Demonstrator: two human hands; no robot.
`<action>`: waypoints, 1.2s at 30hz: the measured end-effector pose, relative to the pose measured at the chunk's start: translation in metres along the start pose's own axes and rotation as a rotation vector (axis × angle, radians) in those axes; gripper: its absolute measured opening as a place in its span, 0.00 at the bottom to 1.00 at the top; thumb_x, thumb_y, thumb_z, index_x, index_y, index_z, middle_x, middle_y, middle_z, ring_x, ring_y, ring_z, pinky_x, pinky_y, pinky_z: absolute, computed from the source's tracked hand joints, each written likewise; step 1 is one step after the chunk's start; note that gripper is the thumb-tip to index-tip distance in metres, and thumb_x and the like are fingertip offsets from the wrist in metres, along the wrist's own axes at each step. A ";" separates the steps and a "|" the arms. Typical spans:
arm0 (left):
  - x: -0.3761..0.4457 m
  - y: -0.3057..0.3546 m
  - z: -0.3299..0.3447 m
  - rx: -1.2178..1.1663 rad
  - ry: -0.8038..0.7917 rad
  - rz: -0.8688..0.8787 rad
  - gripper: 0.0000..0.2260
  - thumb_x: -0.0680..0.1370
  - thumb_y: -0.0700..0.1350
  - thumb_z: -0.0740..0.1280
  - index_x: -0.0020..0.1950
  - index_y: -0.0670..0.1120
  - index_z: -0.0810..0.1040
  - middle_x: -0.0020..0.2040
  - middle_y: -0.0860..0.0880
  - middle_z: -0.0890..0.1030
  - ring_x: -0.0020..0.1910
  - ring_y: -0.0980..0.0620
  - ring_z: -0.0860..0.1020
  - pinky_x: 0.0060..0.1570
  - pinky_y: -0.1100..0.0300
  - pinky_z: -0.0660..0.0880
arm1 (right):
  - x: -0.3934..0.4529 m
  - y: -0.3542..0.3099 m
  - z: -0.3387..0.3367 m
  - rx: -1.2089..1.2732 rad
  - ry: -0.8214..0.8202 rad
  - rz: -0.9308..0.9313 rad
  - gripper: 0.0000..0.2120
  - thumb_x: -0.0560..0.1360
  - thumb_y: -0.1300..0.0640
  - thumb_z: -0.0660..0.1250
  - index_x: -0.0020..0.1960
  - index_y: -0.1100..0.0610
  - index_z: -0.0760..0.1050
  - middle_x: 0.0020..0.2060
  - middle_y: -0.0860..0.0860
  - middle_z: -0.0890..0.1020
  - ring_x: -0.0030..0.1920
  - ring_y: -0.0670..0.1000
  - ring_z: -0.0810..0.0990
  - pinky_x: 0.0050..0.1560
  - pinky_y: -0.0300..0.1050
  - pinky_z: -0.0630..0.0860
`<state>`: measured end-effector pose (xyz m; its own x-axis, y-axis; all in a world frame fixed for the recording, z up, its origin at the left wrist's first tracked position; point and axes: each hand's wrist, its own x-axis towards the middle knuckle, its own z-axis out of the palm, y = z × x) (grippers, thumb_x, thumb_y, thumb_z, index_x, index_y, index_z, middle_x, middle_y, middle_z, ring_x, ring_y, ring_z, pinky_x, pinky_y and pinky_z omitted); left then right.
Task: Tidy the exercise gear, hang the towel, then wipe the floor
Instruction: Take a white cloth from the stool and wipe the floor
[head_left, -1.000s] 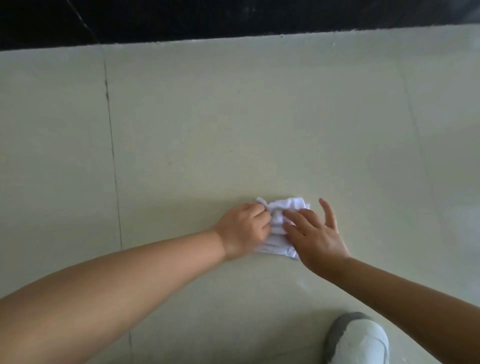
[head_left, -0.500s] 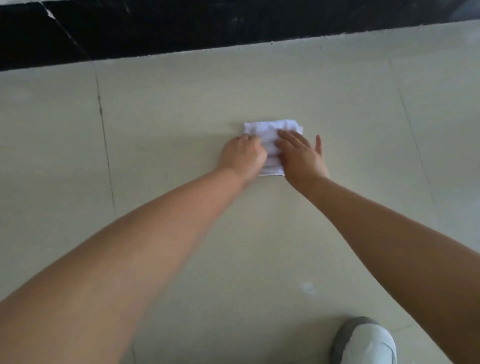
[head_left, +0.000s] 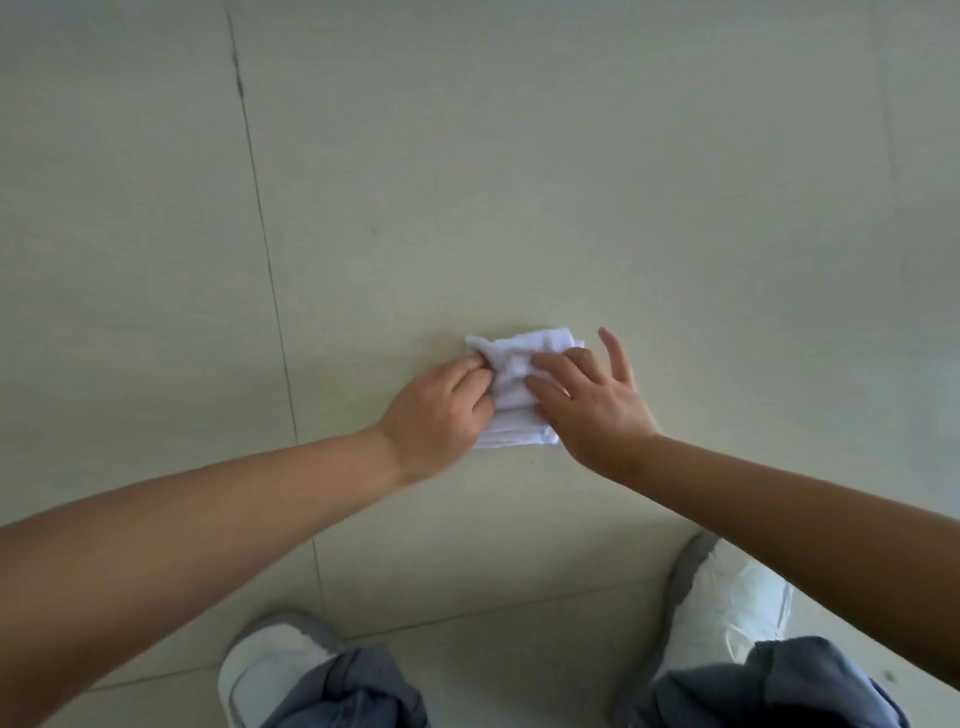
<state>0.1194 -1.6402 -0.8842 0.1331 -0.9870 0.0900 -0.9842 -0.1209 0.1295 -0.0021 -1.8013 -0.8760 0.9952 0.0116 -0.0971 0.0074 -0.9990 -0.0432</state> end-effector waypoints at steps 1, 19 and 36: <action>0.009 0.014 0.002 -0.023 -0.032 0.044 0.17 0.75 0.34 0.58 0.30 0.42 0.80 0.34 0.42 0.83 0.37 0.45 0.83 0.40 0.56 0.79 | -0.018 0.009 0.000 -0.018 -0.007 0.021 0.18 0.55 0.66 0.76 0.45 0.57 0.81 0.47 0.54 0.83 0.49 0.56 0.73 0.62 0.67 0.67; 0.050 -0.061 -0.033 -0.135 -0.309 -0.198 0.07 0.68 0.36 0.62 0.36 0.35 0.79 0.39 0.37 0.80 0.39 0.37 0.80 0.34 0.54 0.75 | 0.071 -0.006 -0.016 0.282 -0.078 0.495 0.14 0.71 0.63 0.63 0.54 0.55 0.79 0.59 0.56 0.76 0.60 0.60 0.72 0.69 0.57 0.59; 0.012 0.071 0.018 -0.101 0.036 0.297 0.13 0.70 0.39 0.59 0.28 0.47 0.78 0.31 0.49 0.80 0.33 0.50 0.81 0.38 0.57 0.61 | -0.101 -0.007 -0.005 0.150 -0.174 0.354 0.19 0.51 0.60 0.81 0.39 0.53 0.80 0.42 0.53 0.81 0.45 0.54 0.73 0.56 0.54 0.60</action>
<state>0.0491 -1.6622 -0.8914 -0.1528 -0.9729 0.1734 -0.9643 0.1852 0.1894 -0.1017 -1.7959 -0.8608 0.9024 -0.3114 -0.2977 -0.3589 -0.9257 -0.1197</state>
